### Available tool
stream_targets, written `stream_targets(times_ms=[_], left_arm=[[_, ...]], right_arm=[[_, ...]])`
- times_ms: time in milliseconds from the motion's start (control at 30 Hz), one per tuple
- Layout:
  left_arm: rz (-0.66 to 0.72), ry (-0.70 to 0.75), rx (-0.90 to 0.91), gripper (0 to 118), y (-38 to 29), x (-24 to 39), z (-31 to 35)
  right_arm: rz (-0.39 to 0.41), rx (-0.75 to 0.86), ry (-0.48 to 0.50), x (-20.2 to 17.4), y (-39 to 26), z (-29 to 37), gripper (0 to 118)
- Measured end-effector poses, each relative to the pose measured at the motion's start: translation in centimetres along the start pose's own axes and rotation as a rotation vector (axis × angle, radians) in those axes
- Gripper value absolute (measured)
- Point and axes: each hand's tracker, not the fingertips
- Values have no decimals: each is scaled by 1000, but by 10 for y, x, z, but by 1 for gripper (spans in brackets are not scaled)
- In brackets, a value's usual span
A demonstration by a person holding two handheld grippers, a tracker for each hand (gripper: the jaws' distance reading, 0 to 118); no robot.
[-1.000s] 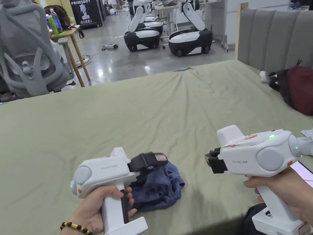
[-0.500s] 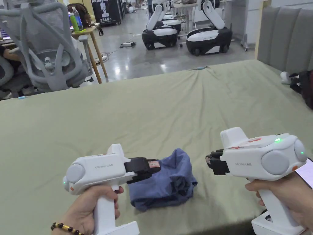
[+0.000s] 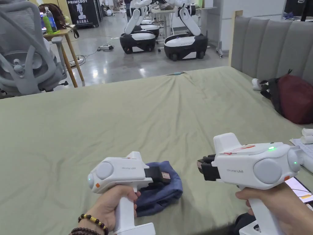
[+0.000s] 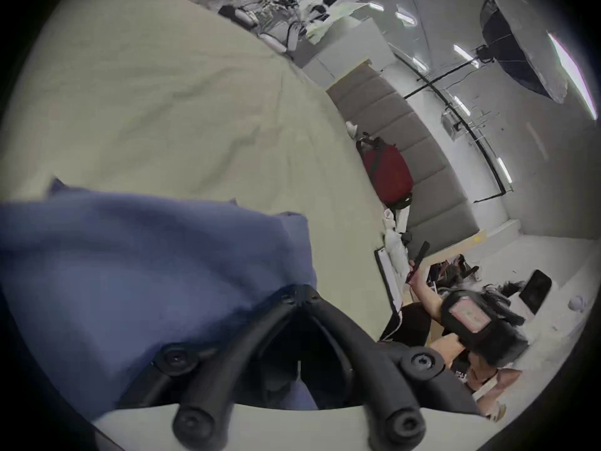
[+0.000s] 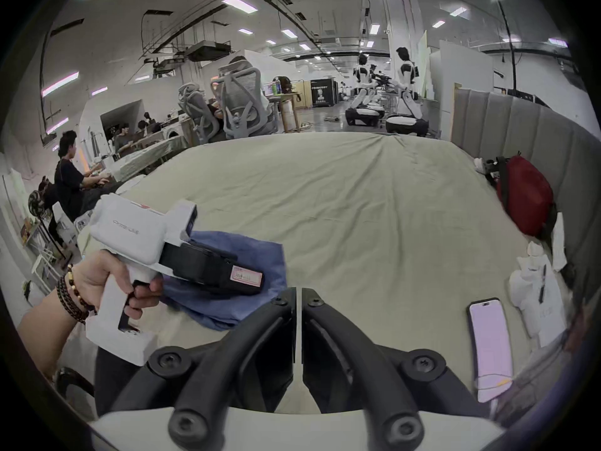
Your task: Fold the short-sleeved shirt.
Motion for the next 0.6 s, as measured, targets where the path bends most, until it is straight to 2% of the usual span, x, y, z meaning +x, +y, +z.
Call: stream_targets(times_ms=[67,100,167,300,333,367,400,500,567,600], left_arm=[[-38,-31,99,0,-10,9,37],[-32,-53,143,0,20,-24,55],[-4,-50,205,0,19,-37,96],[0,73,296,0,5,-68,156],[8,87,305,9,-1,-75,166],[19,94,304,25,-7,-82,171],[20,100,296,47,-13,-86,176],[37,109,276,89,-23,-100,171],[85,101,269,108,-24,-105,157],[124,71,263,111,-24,-108,148]], right_arm=[[5,3,84,-18,6,-18,4],[21,-4,110,-26,9,-27,4],[59,-20,152,-48,16,-49,4],[84,-74,185,-65,12,-98,4],[74,-96,180,-63,7,-107,4],[59,-106,164,-61,0,-115,4],[35,-136,144,-60,-7,-118,4],[-13,-154,146,-54,-20,-132,3],[-30,-140,148,-53,-17,-135,3],[-31,-145,146,-54,-16,-135,3]])
